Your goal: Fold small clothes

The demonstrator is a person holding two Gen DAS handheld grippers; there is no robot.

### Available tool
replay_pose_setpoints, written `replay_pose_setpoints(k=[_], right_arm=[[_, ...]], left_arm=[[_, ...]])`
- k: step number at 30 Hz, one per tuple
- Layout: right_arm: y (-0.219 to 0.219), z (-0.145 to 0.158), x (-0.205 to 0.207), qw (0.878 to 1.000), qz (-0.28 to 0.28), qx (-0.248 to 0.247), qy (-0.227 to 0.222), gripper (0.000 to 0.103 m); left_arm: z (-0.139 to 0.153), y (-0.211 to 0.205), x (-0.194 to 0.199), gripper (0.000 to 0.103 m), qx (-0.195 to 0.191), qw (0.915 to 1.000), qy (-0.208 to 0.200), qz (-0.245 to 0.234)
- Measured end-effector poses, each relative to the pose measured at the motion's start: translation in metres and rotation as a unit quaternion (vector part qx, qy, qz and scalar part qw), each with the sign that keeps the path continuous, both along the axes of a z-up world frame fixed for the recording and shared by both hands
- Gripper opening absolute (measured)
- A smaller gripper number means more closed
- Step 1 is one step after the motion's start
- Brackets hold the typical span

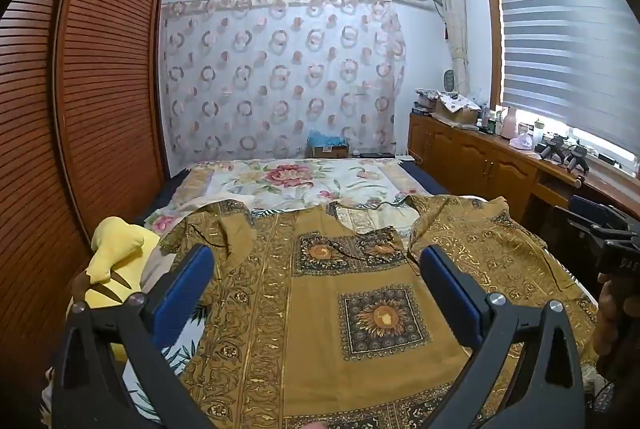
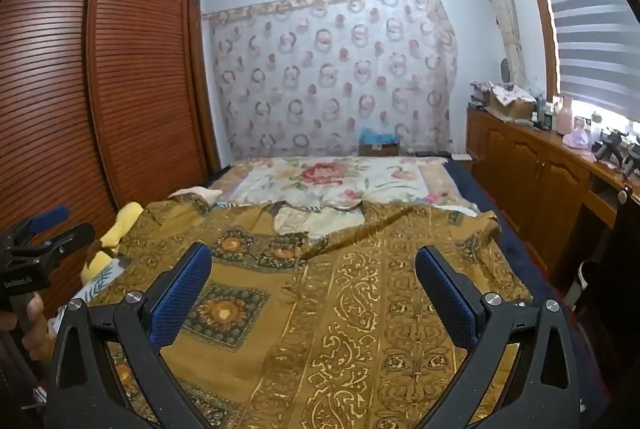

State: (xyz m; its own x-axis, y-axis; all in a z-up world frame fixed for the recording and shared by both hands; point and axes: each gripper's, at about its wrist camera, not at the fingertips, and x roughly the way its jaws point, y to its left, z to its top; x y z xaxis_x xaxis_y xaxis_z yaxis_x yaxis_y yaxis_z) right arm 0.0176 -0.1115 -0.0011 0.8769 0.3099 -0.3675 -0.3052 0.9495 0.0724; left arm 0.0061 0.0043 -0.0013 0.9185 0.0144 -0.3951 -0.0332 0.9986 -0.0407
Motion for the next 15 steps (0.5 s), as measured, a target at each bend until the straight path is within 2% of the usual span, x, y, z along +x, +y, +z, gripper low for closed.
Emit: replay_pose_setpoints(k=[1,15], right_arm=[[0.001,0.000,-0.001,1.000,0.001,0.001,-0.002,0.103],[0.019,0.003,-0.004,1.000,0.001,0.001,0.000,0.103]], left_arm=[[0.001,-0.006,-0.006,0.103,0.007,0.9998,-0.019,-0.002],[0.007,-0.006,-0.009,0.103,0.008,0.9998,-0.018,0.000]])
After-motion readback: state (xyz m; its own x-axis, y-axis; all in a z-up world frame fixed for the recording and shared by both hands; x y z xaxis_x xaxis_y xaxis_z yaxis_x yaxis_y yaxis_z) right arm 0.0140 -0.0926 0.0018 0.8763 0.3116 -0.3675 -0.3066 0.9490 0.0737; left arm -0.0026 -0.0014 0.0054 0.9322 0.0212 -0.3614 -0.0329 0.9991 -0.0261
